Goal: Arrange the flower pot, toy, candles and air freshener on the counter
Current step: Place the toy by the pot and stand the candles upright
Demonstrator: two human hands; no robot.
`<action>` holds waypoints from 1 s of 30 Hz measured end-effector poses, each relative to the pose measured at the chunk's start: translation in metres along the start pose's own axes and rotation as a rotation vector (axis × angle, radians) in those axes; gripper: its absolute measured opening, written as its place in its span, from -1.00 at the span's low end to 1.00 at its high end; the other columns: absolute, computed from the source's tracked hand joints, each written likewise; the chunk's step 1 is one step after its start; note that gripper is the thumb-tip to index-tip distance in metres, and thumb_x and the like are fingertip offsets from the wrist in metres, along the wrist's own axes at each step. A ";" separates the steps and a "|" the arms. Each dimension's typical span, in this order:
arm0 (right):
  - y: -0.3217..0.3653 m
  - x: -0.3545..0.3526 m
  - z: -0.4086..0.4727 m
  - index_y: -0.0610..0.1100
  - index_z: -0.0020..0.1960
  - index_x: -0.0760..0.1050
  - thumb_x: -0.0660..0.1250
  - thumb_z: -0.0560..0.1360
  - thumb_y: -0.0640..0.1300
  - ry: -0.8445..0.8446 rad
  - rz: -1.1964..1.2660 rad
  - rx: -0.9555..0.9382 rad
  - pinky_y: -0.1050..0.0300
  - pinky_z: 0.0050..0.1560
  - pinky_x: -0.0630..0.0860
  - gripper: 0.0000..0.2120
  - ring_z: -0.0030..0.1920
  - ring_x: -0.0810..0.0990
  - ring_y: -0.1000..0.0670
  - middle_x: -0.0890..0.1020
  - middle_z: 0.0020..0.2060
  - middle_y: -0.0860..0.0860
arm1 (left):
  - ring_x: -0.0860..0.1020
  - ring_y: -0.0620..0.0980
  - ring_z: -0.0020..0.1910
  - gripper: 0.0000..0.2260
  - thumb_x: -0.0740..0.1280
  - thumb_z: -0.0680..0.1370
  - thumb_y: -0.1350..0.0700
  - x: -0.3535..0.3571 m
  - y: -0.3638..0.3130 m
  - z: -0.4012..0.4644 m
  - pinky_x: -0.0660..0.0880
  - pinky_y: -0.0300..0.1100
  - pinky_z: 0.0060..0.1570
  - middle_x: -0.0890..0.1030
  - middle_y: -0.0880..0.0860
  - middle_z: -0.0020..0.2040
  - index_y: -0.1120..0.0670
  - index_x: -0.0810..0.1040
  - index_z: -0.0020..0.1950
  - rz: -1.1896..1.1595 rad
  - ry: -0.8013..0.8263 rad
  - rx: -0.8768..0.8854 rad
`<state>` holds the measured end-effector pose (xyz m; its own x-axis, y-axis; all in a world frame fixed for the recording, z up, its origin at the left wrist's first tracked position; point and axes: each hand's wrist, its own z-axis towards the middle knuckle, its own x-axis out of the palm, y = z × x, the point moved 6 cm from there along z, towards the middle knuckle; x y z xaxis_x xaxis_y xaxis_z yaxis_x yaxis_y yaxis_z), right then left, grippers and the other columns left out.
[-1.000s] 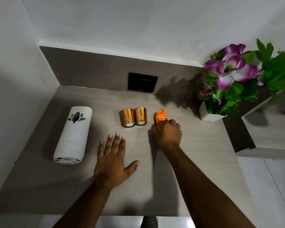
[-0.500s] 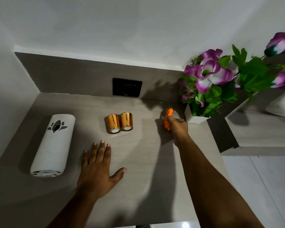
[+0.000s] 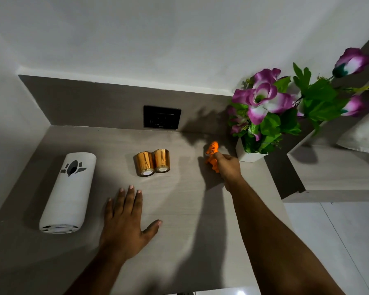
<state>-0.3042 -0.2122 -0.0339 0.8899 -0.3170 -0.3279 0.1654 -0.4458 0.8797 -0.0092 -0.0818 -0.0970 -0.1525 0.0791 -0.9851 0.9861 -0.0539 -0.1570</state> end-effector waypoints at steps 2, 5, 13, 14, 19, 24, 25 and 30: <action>0.004 -0.009 -0.013 -0.19 0.04 0.68 0.36 0.48 0.18 -0.142 -0.070 -0.032 -0.06 0.18 0.56 -0.56 0.03 0.65 -0.17 0.71 -0.05 -0.16 | -0.19 0.09 0.55 -0.07 -0.18 0.37 -0.54 -0.003 0.000 -0.002 -0.17 0.14 0.49 -0.11 0.06 0.58 0.04 -0.07 0.55 -0.015 0.033 0.003; 0.027 -0.013 -0.048 -0.21 0.17 0.63 0.32 0.53 0.15 -0.331 -0.160 -0.192 -0.04 0.21 0.52 -0.55 0.12 0.62 -0.20 0.70 0.07 -0.18 | -0.05 0.10 0.58 -0.11 -0.07 0.41 -0.51 -0.022 0.000 0.004 -0.04 0.09 0.50 0.01 0.07 0.60 0.04 0.02 0.56 -0.129 0.071 -0.035; 0.037 0.106 -0.058 -0.20 0.01 0.56 0.40 0.46 0.22 0.147 -0.441 -0.124 0.18 -0.36 0.31 -0.53 -0.18 0.55 -0.07 0.58 -0.15 -0.08 | 0.52 0.25 0.19 -0.43 0.28 0.52 -0.19 -0.082 0.012 0.097 0.44 0.01 0.12 0.57 0.27 0.23 0.25 0.46 0.29 -0.618 0.027 -0.486; 0.034 0.118 -0.054 -0.17 -0.06 0.52 0.40 0.44 0.25 0.185 -0.459 -0.100 0.18 -0.41 0.26 -0.54 -0.26 0.50 -0.02 0.55 -0.19 -0.05 | 0.55 0.24 0.14 -0.44 0.32 0.51 -0.19 -0.081 0.013 0.107 0.46 -0.03 0.06 0.59 0.28 0.19 0.25 0.48 0.26 -0.659 0.062 -0.531; 0.025 0.145 -0.030 -0.07 -0.19 0.39 0.48 0.38 0.22 0.278 -0.486 -0.038 0.15 -0.26 0.43 -0.58 -0.20 0.53 -0.03 0.52 -0.23 0.00 | 0.61 0.08 -0.26 -0.55 0.47 0.40 -0.10 -0.067 0.010 0.134 0.53 -0.13 -0.34 0.65 0.21 -0.15 0.25 0.57 0.05 -0.808 0.261 -0.636; 0.031 0.133 -0.007 -0.06 -0.11 0.53 0.52 0.31 0.20 0.276 -0.433 -0.045 0.08 -0.13 0.58 -0.62 -0.14 0.62 -0.03 0.63 -0.15 -0.01 | 0.61 0.10 -0.08 -0.56 0.52 0.33 0.02 -0.073 0.012 0.157 0.54 -0.09 -0.18 0.61 0.13 -0.05 0.18 0.54 0.11 -0.806 0.222 -0.608; 0.034 0.129 -0.001 -0.10 0.00 0.57 0.52 0.32 0.18 0.250 -0.416 -0.062 0.03 -0.04 0.60 -0.57 -0.08 0.64 -0.06 0.66 -0.08 -0.04 | 0.57 0.09 -0.05 -0.53 0.53 0.33 0.02 -0.076 0.012 0.162 0.51 -0.08 -0.14 0.58 0.11 -0.02 0.16 0.51 0.15 -0.790 0.191 -0.601; 0.051 0.119 0.012 -0.14 0.22 0.53 0.54 0.35 0.06 0.163 -0.345 -0.187 -0.07 0.14 0.61 -0.48 0.07 0.63 -0.10 0.66 0.09 -0.08 | 0.56 0.12 0.03 -0.46 0.57 0.25 0.12 -0.093 0.015 0.183 0.48 -0.08 -0.07 0.60 0.14 0.10 0.13 0.49 0.17 -0.745 -0.023 -0.546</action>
<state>-0.1955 -0.2830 -0.0322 0.8218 -0.0324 -0.5689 0.5265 -0.3386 0.7798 0.0073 -0.2724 -0.0200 -0.7555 -0.1150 -0.6450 0.5258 0.4808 -0.7017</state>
